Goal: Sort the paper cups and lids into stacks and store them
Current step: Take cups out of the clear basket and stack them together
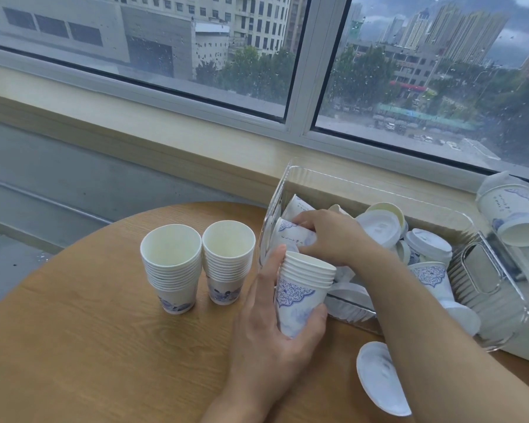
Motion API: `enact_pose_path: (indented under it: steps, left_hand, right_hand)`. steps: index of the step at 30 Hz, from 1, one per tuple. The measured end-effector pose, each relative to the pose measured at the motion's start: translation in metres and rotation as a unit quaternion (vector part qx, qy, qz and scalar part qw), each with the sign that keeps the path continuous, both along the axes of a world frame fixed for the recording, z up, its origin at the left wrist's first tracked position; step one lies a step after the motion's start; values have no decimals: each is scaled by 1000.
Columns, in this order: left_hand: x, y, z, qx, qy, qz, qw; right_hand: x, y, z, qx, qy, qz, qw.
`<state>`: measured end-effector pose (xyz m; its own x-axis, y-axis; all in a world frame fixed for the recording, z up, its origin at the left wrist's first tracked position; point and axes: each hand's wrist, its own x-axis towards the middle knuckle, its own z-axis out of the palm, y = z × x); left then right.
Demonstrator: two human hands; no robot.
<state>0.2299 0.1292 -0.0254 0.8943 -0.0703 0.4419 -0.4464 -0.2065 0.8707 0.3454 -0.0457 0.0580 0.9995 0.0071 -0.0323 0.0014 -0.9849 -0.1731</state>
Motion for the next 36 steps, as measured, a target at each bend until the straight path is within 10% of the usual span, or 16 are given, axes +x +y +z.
enact_pose_path:
  steps: [11,21,36]
  left_hand:
    - [-1,0,2,7,3,-1,1000]
    - [0,-1,0,9,3,-11,1000]
    - [-1,0,2,15,-14,-23,1000]
  right_hand:
    - [-32,-15,10,176,-134,-22,975]
    - [-96,10,5,540,-197,24,818]
    - [-111,12,-18,571,-187,38,799]
